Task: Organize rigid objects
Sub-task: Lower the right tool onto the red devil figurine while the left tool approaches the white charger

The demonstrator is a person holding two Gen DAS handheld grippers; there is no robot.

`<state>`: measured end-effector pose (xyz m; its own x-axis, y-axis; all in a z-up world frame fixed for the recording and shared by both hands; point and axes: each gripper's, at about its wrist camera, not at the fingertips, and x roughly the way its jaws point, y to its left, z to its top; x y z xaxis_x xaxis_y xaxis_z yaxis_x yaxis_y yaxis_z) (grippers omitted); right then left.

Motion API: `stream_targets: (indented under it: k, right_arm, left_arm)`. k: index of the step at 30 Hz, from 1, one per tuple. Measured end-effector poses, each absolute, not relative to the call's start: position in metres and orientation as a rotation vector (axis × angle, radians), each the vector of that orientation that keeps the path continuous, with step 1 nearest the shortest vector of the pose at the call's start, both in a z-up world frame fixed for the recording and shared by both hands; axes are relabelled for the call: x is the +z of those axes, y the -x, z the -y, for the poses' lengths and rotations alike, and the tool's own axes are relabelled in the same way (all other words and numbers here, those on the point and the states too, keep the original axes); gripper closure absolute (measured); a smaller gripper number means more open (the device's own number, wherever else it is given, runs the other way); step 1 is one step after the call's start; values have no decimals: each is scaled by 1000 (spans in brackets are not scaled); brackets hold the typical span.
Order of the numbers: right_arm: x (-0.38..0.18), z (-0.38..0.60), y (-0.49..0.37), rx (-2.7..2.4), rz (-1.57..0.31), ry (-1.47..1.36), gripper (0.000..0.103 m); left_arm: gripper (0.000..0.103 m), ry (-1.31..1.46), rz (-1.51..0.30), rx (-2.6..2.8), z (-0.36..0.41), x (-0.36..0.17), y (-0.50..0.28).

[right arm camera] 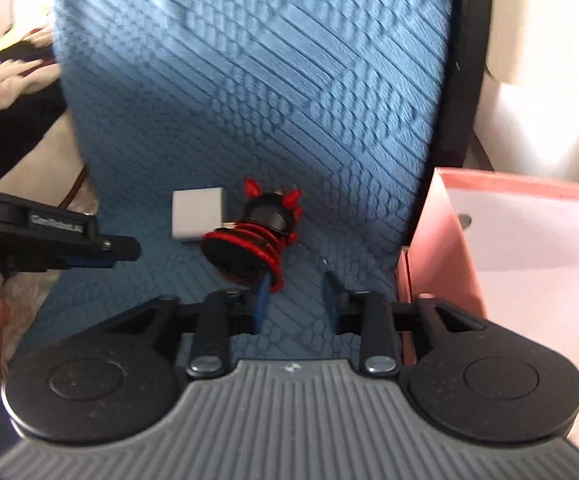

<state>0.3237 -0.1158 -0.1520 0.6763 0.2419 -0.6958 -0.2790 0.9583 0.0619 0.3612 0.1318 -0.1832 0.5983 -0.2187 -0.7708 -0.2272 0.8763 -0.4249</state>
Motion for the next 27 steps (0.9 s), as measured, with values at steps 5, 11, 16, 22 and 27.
stream_targets:
  k: [5, 11, 16, 22, 27]
  right_arm:
    - [-155, 118, -334, 278, -781, 22, 65]
    - [-156, 117, -353, 299, -808, -65, 49]
    - [-161, 108, -373, 334, -817, -118, 48]
    - [-177, 104, -406, 326, -859, -220, 40]
    - [-194, 101, -424, 322, -929, -254, 40]
  left_arm:
    - [58, 575, -935, 5, -140, -190, -375]
    - [48, 552, -924, -17, -133, -195, -390]
    - [47, 558, -927, -9, -132, -201, -400]
    - [47, 552, -938, 8, -133, -204, -406]
    - [47, 538, -945, 19, -135, -203, -407]
